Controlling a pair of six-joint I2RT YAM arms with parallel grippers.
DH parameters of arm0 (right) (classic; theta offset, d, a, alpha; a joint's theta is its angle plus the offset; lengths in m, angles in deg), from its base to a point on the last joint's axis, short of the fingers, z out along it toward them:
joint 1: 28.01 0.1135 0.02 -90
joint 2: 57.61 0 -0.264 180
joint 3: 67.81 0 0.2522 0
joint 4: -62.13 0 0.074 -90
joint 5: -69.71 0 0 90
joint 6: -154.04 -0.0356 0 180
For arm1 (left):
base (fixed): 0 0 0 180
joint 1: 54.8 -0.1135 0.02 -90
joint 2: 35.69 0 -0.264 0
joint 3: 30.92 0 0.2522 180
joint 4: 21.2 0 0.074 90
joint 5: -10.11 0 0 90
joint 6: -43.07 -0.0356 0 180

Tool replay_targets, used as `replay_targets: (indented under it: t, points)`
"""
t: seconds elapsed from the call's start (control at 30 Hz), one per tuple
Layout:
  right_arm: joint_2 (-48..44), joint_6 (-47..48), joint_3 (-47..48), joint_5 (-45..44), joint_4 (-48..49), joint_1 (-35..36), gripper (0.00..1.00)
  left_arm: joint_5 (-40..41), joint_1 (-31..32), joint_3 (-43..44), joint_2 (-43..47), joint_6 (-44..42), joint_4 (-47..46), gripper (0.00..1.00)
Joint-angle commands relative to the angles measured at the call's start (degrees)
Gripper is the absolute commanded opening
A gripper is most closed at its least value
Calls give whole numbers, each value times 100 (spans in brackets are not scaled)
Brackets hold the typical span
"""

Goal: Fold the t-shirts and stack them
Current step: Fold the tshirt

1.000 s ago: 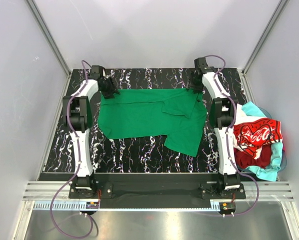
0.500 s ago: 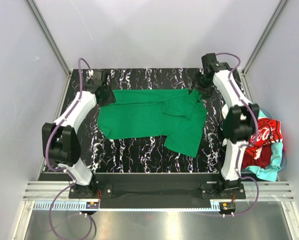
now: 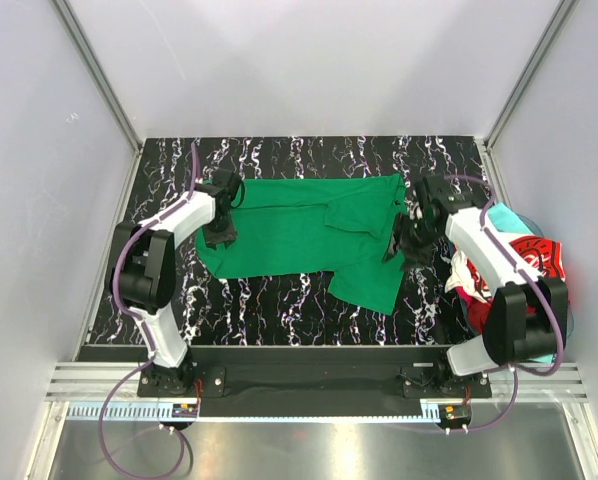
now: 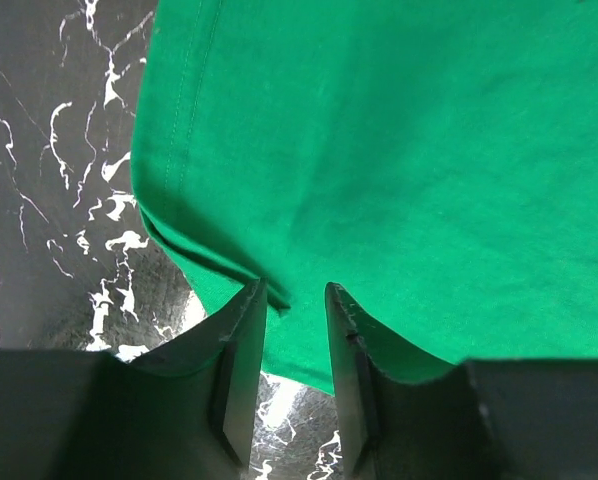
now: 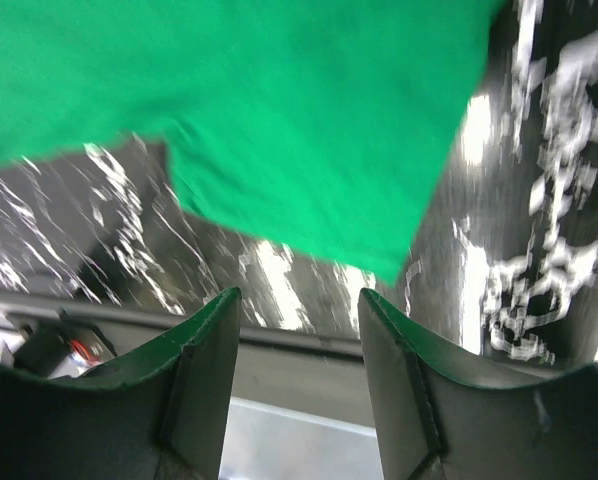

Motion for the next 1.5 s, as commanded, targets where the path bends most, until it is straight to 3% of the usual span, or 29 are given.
replay_targets:
  t: [0.0,0.4,0.8,1.03,1.1,1.47]
  points:
    - [-559,-172,-414,252,77,7,57,332,75,-41,-54,162,101,36]
    - [-508,-321,-749,305,217,7,65,456,260,-533,104,163,128,40]
    - [-481,-523,-1030,446,402,-28,67,684,251,-472,-63,-109,67,30]
    - [-464,-822,-1232,166,464,-230,68,711,233,-455,-2,-163,93,6]
    - [-376,-919,-1338,94,490,-414,68,702,233,-437,174,-145,181,0]
    - [265,-1069,-1488,-424,1000,-758,52,570,189,-1113,1193,233,454,0]
